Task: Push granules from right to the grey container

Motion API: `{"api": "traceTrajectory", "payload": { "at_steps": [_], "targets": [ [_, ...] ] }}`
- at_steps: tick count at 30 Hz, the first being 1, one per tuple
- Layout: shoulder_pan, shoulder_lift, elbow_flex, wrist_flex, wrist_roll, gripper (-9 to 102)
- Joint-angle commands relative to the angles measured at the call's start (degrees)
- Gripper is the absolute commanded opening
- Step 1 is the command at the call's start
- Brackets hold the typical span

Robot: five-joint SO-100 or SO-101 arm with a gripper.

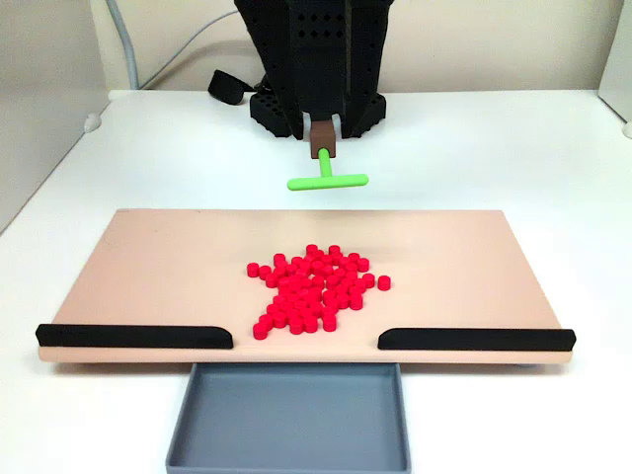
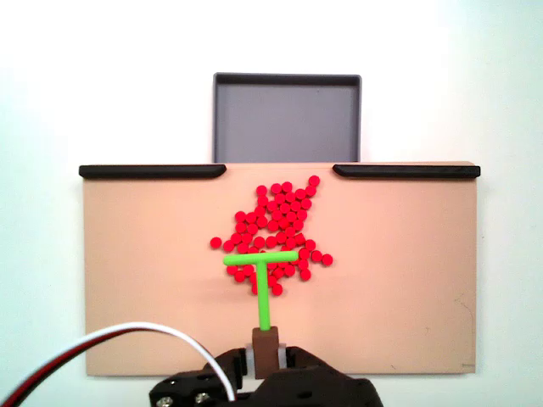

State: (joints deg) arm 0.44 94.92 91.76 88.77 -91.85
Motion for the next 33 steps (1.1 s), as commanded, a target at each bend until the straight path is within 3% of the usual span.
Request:
{"api": "traceTrajectory", "payload": {
  "at_steps": [1,33],
  "targets": [
    [-0.18,0.35,-0.35,0.09,0.35,0],
    [0.09,-0.44,-0.26,0.09,4.39,0]
  ]
}}
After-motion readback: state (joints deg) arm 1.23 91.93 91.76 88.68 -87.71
